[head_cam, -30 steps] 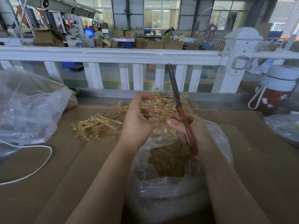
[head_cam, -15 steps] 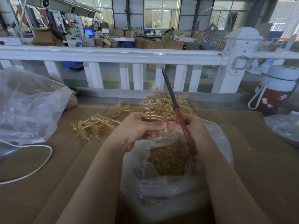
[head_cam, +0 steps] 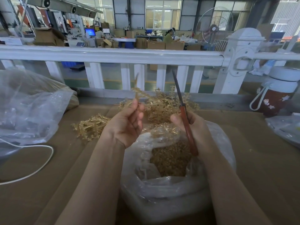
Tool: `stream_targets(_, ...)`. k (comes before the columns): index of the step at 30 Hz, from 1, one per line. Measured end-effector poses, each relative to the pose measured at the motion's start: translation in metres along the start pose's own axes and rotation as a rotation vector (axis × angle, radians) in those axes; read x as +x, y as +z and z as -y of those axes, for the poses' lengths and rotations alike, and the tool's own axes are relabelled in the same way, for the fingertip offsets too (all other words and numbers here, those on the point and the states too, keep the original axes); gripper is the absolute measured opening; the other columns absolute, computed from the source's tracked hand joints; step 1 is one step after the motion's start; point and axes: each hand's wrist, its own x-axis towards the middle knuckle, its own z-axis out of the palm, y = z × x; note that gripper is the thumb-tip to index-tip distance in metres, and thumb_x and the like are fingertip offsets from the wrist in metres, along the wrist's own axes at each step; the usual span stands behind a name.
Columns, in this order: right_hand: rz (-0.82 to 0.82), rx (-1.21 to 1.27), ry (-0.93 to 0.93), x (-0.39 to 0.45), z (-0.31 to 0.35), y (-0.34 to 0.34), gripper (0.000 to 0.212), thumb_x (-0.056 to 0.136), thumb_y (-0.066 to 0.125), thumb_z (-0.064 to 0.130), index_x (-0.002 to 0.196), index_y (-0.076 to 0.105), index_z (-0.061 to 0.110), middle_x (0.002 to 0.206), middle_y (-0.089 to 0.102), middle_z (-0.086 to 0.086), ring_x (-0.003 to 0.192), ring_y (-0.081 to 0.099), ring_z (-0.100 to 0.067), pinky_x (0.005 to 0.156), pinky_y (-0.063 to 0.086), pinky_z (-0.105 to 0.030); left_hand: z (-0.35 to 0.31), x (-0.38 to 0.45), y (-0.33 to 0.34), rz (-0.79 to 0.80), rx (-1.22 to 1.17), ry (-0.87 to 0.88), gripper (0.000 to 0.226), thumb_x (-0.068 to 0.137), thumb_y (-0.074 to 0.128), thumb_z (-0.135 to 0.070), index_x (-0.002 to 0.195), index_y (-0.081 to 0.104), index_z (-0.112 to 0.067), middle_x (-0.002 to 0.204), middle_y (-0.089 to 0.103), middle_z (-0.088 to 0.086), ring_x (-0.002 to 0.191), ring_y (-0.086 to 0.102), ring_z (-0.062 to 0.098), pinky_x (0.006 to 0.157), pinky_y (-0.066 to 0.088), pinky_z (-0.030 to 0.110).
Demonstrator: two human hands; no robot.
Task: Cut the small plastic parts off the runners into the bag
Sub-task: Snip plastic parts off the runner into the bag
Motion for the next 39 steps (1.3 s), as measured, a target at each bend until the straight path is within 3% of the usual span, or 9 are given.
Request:
stream_targets(3, -0.003, -0.086, 0.004, -0.001, -0.003, 0.002, 0.069, 0.054, 0.075, 0.081, 0.097, 0.068, 0.027, 0.085, 0.071, 0.023, 0.081, 0.067, 0.003, 0.083, 0.05, -0.03, 0.003, 0.001, 0.001, -0.073, -0.075, -0.027, 0.02, 0.079, 0.075, -0.031, 0.063, 0.076, -0.019, 0.075, 0.075, -0.005, 0.052, 0.064, 0.001, 0.045, 0.049, 0.014)
stream_targets(6, 0.009, -0.156, 0.006, -0.001, -0.006, 0.004, 0.069, 0.054, 0.075, 0.08, 0.102, 0.065, 0.031, 0.091, 0.07, 0.027, 0.085, 0.067, 0.003, 0.081, 0.051, -0.029, 0.006, 0.002, 0.006, -0.107, -0.1, -0.026, 0.022, 0.082, 0.074, -0.026, 0.064, 0.076, -0.015, 0.077, 0.076, -0.002, 0.057, 0.069, 0.002, 0.047, 0.053, 0.015)
stream_targets(9, 0.007, -0.215, -0.025, 0.0, -0.008, 0.004, 0.066, 0.052, 0.073, 0.08, 0.099, 0.065, 0.034, 0.089, 0.07, 0.026, 0.084, 0.067, 0.003, 0.079, 0.052, -0.028, 0.009, 0.002, 0.01, -0.066, -0.101, 0.013, 0.009, 0.087, 0.068, -0.015, 0.081, 0.072, -0.01, 0.079, 0.077, 0.003, 0.066, 0.073, 0.006, 0.051, 0.056, 0.017)
stream_targets(14, 0.026, -0.299, -0.158, -0.002, -0.008, 0.006, 0.051, 0.055, 0.071, 0.086, 0.092, 0.06, 0.053, 0.08, 0.065, 0.032, 0.075, 0.062, 0.01, 0.059, 0.044, -0.009, 0.012, 0.002, 0.014, -0.005, -0.107, 0.05, 0.007, 0.088, 0.062, 0.001, 0.091, 0.067, -0.002, 0.076, 0.076, 0.007, 0.069, 0.074, 0.011, 0.058, 0.058, 0.018)
stream_targets(17, 0.028, -0.388, -0.188, -0.002, -0.012, 0.007, 0.064, 0.052, 0.064, 0.095, 0.095, 0.058, 0.048, 0.078, 0.064, 0.03, 0.069, 0.06, 0.007, 0.057, 0.041, -0.015, 0.012, 0.002, 0.014, 0.017, -0.142, 0.062, 0.01, 0.081, 0.063, 0.003, 0.089, 0.068, -0.002, 0.077, 0.076, 0.009, 0.07, 0.075, 0.012, 0.059, 0.058, 0.019)
stream_targets(23, 0.023, -0.54, -0.17, -0.001, -0.017, 0.005, 0.072, 0.048, 0.057, 0.1, 0.097, 0.056, 0.048, 0.095, 0.063, 0.031, 0.082, 0.062, 0.004, 0.069, 0.052, -0.028, 0.013, 0.002, 0.012, 0.019, -0.03, 0.125, 0.011, 0.088, 0.06, 0.004, 0.086, 0.068, -0.004, 0.076, 0.076, 0.007, 0.07, 0.074, 0.011, 0.057, 0.057, 0.018)
stream_targets(33, -0.02, -0.693, -0.226, -0.005, -0.013, 0.002, 0.062, 0.059, 0.061, 0.09, 0.1, 0.054, 0.044, 0.093, 0.058, 0.032, 0.089, 0.052, 0.011, 0.067, 0.039, -0.013, 0.016, 0.001, 0.013, 0.008, 0.096, 0.233, 0.02, 0.085, 0.062, 0.007, 0.078, 0.073, -0.008, 0.077, 0.076, 0.007, 0.071, 0.074, 0.013, 0.06, 0.058, 0.02)
stream_targets(39, -0.054, -0.758, -0.256, -0.006, -0.011, 0.002, 0.069, 0.059, 0.054, 0.093, 0.099, 0.058, 0.038, 0.089, 0.061, 0.025, 0.085, 0.056, 0.005, 0.065, 0.042, -0.013, 0.016, 0.001, 0.013, 0.018, 0.12, 0.25, 0.026, 0.086, 0.062, 0.008, 0.073, 0.075, -0.01, 0.078, 0.076, 0.008, 0.072, 0.075, 0.014, 0.058, 0.057, 0.02)
